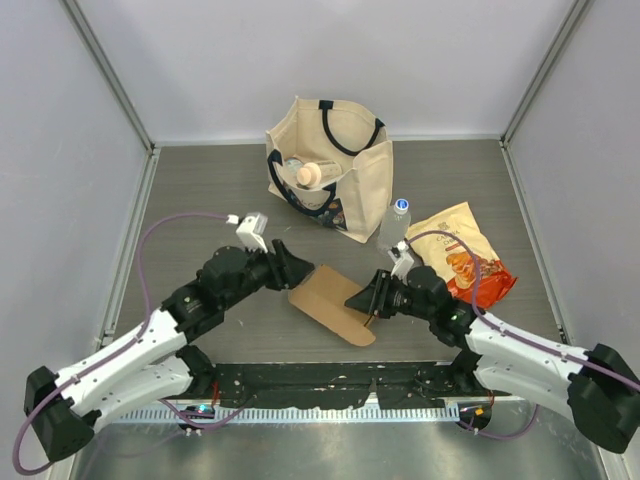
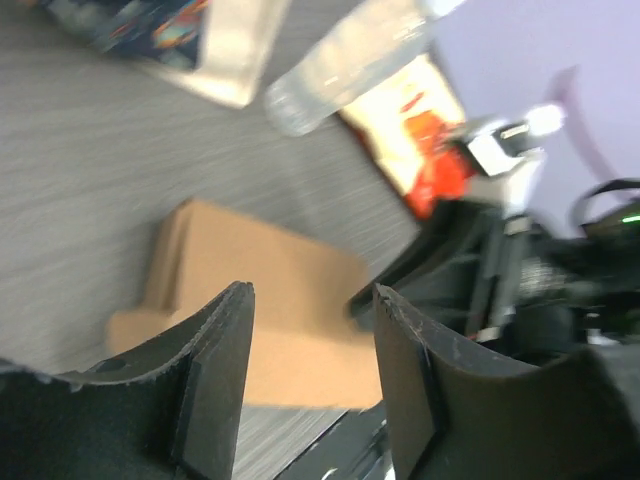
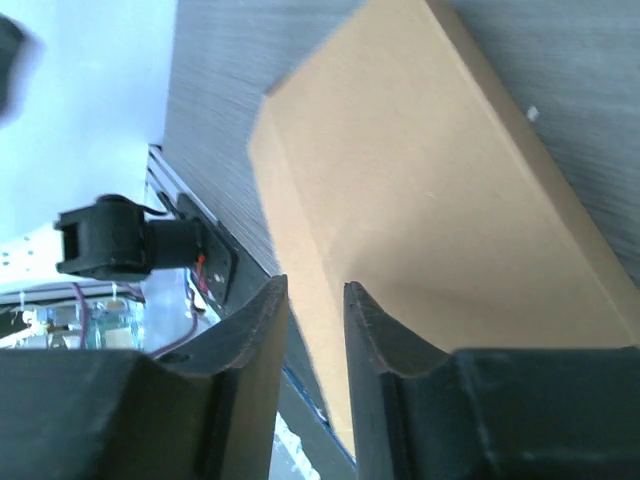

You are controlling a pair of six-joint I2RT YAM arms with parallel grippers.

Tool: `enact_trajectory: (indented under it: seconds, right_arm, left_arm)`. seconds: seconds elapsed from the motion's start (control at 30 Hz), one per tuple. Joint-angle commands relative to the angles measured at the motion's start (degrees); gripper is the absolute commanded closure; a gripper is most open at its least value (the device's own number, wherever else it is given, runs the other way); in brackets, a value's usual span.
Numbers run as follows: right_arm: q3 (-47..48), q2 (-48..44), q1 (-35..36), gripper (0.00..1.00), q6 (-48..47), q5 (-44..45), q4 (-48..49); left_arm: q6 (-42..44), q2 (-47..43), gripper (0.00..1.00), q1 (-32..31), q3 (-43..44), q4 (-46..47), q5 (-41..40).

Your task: Fold the paper box

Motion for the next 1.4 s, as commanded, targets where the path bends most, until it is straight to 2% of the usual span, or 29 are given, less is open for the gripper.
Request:
enact_trajectory:
  seconds: [0.0,0.07,0.13,0.17,0.27,0.33,0.5,0.57,0.7,0.83,0.93,1.13,1.17,1.37]
  right_arm:
    - [-5.4,4.3,-1.3,0.7,6.5,-7.2,13.6]
    - [-7.1,6.0,-1.4,0.73,6.6,-7.9,14.9]
    - [-7.8,5.2,-1.7,0.73,5.7,-6.4,12.9]
    - [-7.8,3.3,-2.1,0.73,4.4,-5.8,9.4]
    - [-6.0,-1.1,-4.1,0.72,1.4,-5.5,1.5]
    - [-4.9,-4.4,-4.6,0.67,0.6,-4.5,-2.5]
    - [-2.2,-11.6,-4.8,0.58,1.2,1.4,-19.8]
    - [-0.8,-12.7,-4.9,0.54,1.7,6.6,-29.0]
    - [1.4,-13.7,-4.8,0.48,2.2,11.4,-36.7]
    - [2.3,-10.5,-5.0,0.44,1.4,13.2,-35.4]
    - [2.2,-8.5,-5.7,0.46,1.2,14.9,-29.9]
    - [-2.0,-5.2,-6.4,0.55,2.2,9.7,-21.4]
    - [-2.8,-5.4,-6.7,0.59,2.2,10.0,-21.5]
    - [-4.0,-9.0,-7.4,0.67,3.5,15.3,-27.2]
  left_arm:
    - [-2.5,11.4,0.49,0.1,3.0,12.2,14.7]
    - [-5.7,17.2,0.56,0.0,2.6,19.3,17.8]
    - [-7.0,24.5,0.57,0.0,0.9,23.9,20.3]
    - [-8.0,26.3,0.58,0.2,0.1,28.3,20.4]
    - [-8.2,31.7,0.57,0.3,-2.4,32.5,20.8]
    - [-8.0,33.5,0.57,0.4,-3.7,33.9,19.8]
    - [-5.2,32.1,0.54,0.5,-3.6,29.6,17.3]
    - [-4.8,27.2,0.47,0.5,-3.4,27.6,16.2]
    - [-0.8,19.7,0.34,0.7,2.1,17.6,13.3]
    - [2.9,15.4,0.23,3.2,5.1,5.4,7.8]
    - [2.9,13.9,0.16,7.2,3.6,2.9,7.0]
    - [2.6,19.1,0.13,14.3,0.8,7.4,16.0]
    - [2.6,20.4,0.13,14.6,0.9,7.9,17.5]
    - [2.7,28.6,0.12,15.6,0.8,12.6,20.8]
